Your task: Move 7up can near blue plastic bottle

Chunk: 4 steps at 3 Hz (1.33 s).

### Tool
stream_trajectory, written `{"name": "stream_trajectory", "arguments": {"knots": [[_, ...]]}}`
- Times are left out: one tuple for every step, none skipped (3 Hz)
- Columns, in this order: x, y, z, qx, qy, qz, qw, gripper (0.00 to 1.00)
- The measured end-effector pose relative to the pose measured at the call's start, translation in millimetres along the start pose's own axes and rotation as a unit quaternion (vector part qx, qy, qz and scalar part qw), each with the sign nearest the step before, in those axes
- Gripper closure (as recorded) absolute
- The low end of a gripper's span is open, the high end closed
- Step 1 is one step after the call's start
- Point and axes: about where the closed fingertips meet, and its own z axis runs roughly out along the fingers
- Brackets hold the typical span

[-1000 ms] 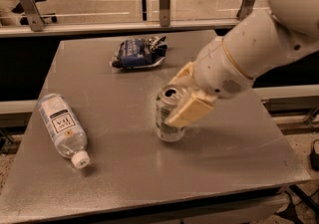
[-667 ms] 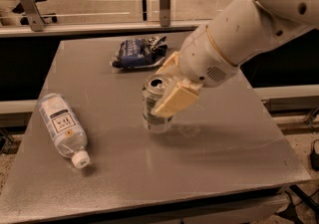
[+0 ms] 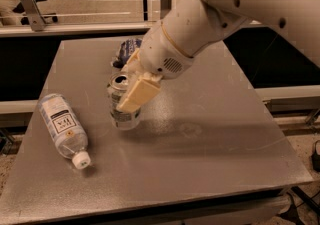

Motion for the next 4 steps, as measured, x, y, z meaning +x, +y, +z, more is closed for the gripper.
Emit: {"name": "stream_trajectory", "arguments": {"knots": [[-19,6,27,-0.029,-0.007,-0.019,0.9994,1.00],[-29,12,42,-0.041,-0.007,-0.033,0.9986,0.99],[-31,14,49,-0.035,0.005,-0.046,0.9983,0.76],[-25,13,56,-0.030,0.017,-0.049,0.9982,0.53]]}}
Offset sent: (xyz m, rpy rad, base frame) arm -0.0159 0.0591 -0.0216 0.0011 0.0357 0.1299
